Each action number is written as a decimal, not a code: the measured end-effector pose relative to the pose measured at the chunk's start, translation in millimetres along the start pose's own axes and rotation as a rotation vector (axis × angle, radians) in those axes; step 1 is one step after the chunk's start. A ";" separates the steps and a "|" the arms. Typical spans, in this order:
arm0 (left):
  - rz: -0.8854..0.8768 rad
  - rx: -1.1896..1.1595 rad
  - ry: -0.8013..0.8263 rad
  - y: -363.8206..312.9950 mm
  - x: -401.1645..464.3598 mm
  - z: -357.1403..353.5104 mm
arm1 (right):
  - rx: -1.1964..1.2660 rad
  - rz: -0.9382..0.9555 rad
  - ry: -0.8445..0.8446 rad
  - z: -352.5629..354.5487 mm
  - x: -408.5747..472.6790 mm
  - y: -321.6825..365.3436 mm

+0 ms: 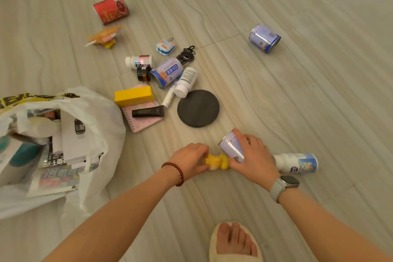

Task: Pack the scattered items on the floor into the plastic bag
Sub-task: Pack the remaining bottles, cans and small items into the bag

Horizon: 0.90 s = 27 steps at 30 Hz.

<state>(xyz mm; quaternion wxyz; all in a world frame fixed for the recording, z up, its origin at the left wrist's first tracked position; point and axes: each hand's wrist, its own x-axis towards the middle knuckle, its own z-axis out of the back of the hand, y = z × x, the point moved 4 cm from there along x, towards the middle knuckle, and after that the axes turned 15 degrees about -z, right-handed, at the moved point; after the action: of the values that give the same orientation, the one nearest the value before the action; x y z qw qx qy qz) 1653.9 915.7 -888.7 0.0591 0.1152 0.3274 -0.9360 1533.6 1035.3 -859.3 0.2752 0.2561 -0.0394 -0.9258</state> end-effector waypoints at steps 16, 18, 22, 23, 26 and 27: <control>0.178 0.163 -0.018 -4.0 -2.6 11.4 | 0.444 -0.123 0.019 -2.3 -9.8 16.3; 0.129 0.280 -0.061 -7.2 -15.3 42.4 | 0.573 -0.120 0.027 3.0 -11.2 25.1; -0.043 0.332 -0.279 -9.9 -65.4 112.8 | 0.726 -0.036 0.020 16.9 -15.8 67.8; -0.054 0.331 -0.318 -7.5 -80.9 127.8 | 0.735 -0.009 0.028 20.4 -18.2 82.2; 0.067 0.230 -0.445 9.5 -138.5 160.8 | 0.773 0.124 0.093 33.5 -29.1 134.7; 0.106 0.223 -0.490 15.9 -159.5 165.7 | 0.785 0.162 0.120 37.4 -32.9 153.0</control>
<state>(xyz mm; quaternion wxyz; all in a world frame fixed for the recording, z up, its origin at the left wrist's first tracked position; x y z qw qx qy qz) 1781.8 805.1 -731.9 0.1723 -0.0920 0.1917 -0.9618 1613.5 920.9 -779.3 0.2304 0.3914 -0.3941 -0.7990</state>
